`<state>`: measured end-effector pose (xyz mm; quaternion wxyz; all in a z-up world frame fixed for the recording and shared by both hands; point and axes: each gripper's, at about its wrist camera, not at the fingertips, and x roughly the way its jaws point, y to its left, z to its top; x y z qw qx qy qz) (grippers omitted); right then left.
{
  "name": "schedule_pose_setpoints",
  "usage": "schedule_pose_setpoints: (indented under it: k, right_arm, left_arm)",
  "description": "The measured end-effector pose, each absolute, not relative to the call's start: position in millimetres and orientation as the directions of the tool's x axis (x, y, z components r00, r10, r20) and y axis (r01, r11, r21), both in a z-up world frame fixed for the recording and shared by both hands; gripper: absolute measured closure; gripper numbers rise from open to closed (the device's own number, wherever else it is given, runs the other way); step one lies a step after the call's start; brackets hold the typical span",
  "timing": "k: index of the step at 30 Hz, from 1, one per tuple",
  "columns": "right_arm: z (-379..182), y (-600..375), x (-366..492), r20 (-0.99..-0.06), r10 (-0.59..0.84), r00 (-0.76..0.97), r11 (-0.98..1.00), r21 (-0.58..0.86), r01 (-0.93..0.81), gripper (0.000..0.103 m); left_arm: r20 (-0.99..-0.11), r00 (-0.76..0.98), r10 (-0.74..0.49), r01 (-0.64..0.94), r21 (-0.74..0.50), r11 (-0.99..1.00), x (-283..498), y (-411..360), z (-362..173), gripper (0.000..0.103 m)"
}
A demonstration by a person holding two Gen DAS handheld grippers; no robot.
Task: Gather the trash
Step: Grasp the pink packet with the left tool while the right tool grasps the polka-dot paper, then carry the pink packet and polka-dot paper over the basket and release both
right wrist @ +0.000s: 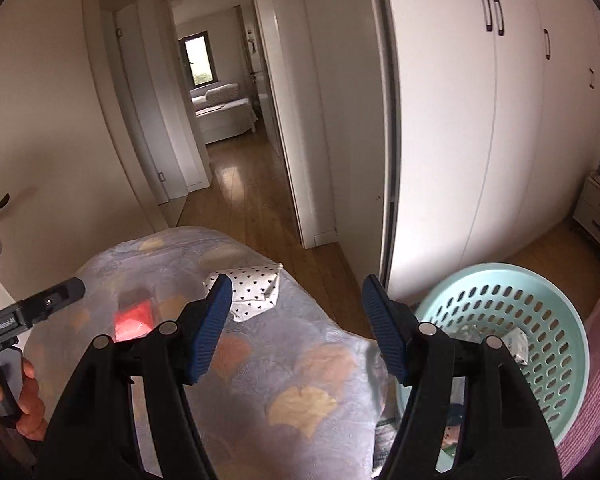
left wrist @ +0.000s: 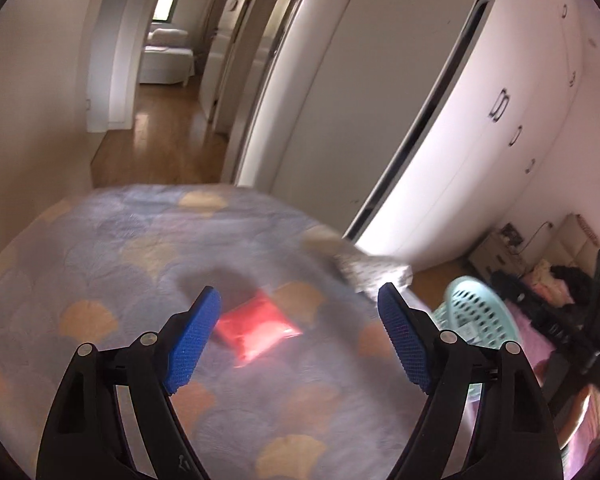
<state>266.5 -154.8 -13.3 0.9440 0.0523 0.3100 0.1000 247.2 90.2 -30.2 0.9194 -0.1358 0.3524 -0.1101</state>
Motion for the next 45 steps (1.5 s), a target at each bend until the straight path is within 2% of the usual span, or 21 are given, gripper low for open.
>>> schedule_pose_setpoints:
  k: [3,6,15,21,22,23,25,29,35,45]
  right_arm:
    - [-26.9,-140.5,286.7,-0.593,0.239,0.769,0.971,0.137,-0.196,0.039]
    - [-41.6,-129.8,307.7,-0.63,0.255,0.733,0.966,0.133,-0.222,0.039]
    - [-68.3,-117.7,352.5,-0.698,0.306,0.647,0.947,0.154,-0.282,0.035]
    - [-76.2,-105.1,362.9,-0.743,0.334,0.58,0.931,0.165,-0.325,0.035]
    - [-77.0,-103.2,361.9,-0.748,0.334,0.574,0.929,0.16,-0.333,0.043]
    - [-77.7,-101.2,360.5,-0.751,0.341,0.565,0.925,0.163,-0.342,0.057]
    - [-78.6,-98.9,359.5,-0.757,0.338,0.56,0.926,0.162,-0.34,0.067]
    - [-73.9,-101.3,348.8,-0.744,0.367,0.558,0.917,0.188,-0.352,0.087]
    - [-61.0,-96.5,320.1,-0.717,0.375,0.588,0.912,0.17,-0.374,0.098]
    - [-38.4,-100.8,256.1,-0.695,0.361,0.622,0.926,0.192,-0.324,0.1]
  left_arm:
    - [-0.67,0.689,-0.276,0.105,-0.284,0.953,259.4,88.8,-53.8,0.024]
    - [-0.707,0.648,-0.283,0.087,-0.3,0.95,269.8,91.5,-76.3,0.024]
    - [-0.72,0.651,-0.24,0.09,-0.24,0.967,268.7,85.9,-89.4,0.026]
    - [-0.728,0.663,-0.176,0.059,-0.183,0.981,268.5,82.7,-88.5,0.038]
    - [-0.73,0.665,-0.16,0.053,-0.168,0.984,267.7,80.9,-88.1,0.04]
    - [-0.731,0.666,-0.149,0.051,-0.155,0.987,267.4,79.6,-87.9,0.042]
    - [-0.73,0.669,-0.139,0.054,-0.139,0.989,265.2,76.5,-87.1,0.049]
    - [-0.728,0.673,-0.129,0.061,-0.12,0.991,262.0,73.7,-85.8,0.051]
    - [-0.715,0.685,-0.141,0.078,-0.12,0.99,256.9,70.0,-83.8,0.059]
    - [-0.706,0.684,-0.183,0.109,-0.149,0.983,249.4,65.9,-72.5,0.062]
